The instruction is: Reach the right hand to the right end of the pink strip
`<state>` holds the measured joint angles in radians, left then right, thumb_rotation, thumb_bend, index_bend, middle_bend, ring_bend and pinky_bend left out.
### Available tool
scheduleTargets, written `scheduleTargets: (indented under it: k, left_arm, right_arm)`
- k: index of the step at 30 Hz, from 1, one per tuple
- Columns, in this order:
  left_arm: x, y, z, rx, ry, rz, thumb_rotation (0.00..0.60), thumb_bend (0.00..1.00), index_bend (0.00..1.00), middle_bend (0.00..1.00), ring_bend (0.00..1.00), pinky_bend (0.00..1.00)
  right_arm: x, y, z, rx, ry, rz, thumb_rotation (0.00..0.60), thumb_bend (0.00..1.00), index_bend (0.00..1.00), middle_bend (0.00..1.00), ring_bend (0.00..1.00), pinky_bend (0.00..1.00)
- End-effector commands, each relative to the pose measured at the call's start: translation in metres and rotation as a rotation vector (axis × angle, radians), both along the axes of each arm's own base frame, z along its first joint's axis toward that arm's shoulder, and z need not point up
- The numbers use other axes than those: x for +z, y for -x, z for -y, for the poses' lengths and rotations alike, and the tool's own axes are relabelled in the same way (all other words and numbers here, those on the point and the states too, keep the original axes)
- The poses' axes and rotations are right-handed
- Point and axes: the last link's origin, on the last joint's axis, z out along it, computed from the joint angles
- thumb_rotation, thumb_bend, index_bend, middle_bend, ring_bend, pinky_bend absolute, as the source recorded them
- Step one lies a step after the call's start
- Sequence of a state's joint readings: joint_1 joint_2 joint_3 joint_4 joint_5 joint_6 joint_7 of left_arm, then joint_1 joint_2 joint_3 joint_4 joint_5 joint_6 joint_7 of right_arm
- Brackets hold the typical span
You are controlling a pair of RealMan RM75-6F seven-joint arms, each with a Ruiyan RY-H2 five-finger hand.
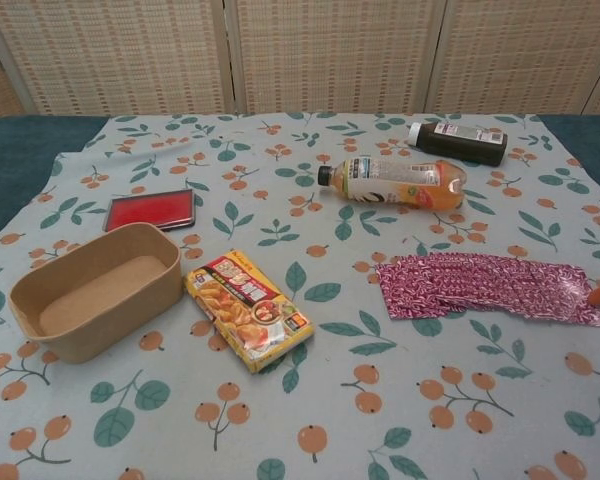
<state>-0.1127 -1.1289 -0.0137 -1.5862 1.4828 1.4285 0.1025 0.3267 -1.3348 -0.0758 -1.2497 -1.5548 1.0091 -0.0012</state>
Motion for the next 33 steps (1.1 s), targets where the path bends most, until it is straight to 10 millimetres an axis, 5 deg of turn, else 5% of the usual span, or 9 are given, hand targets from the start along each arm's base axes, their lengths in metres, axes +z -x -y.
scheduleTargets:
  k: [1,12,19,33]
  left_arm:
    - [0.000,0.000,0.000,0.001,-0.001,0.001,0.600,0.42,0.21,0.19,0.14,0.28]
    - [0.002,-0.001,0.001,-0.001,-0.009,0.005,0.600,0.42,0.21,0.19,0.14,0.28]
    - [0.002,-0.001,0.001,-0.003,-0.009,0.004,0.600,0.42,0.21,0.19,0.14,0.28]
    - [0.001,-0.001,0.000,-0.001,-0.006,0.003,0.600,0.42,0.21,0.19,0.14,0.28]
  right_arm:
    - [-0.004,-0.001,0.003,0.000,-0.012,0.012,0.600,0.93,0.19,0.79,0.84,0.74]
    - [-0.004,-0.001,0.004,0.018,-0.015,-0.012,0.600,0.93,0.20,0.79,0.84,0.74]
    - [0.008,0.007,0.011,-0.029,0.064,-0.072,0.600,0.93,0.44,0.79,0.84,0.74]
    - [0.024,0.006,0.009,-0.086,0.147,-0.194,0.600,0.94,0.52,0.79,0.83,0.74]
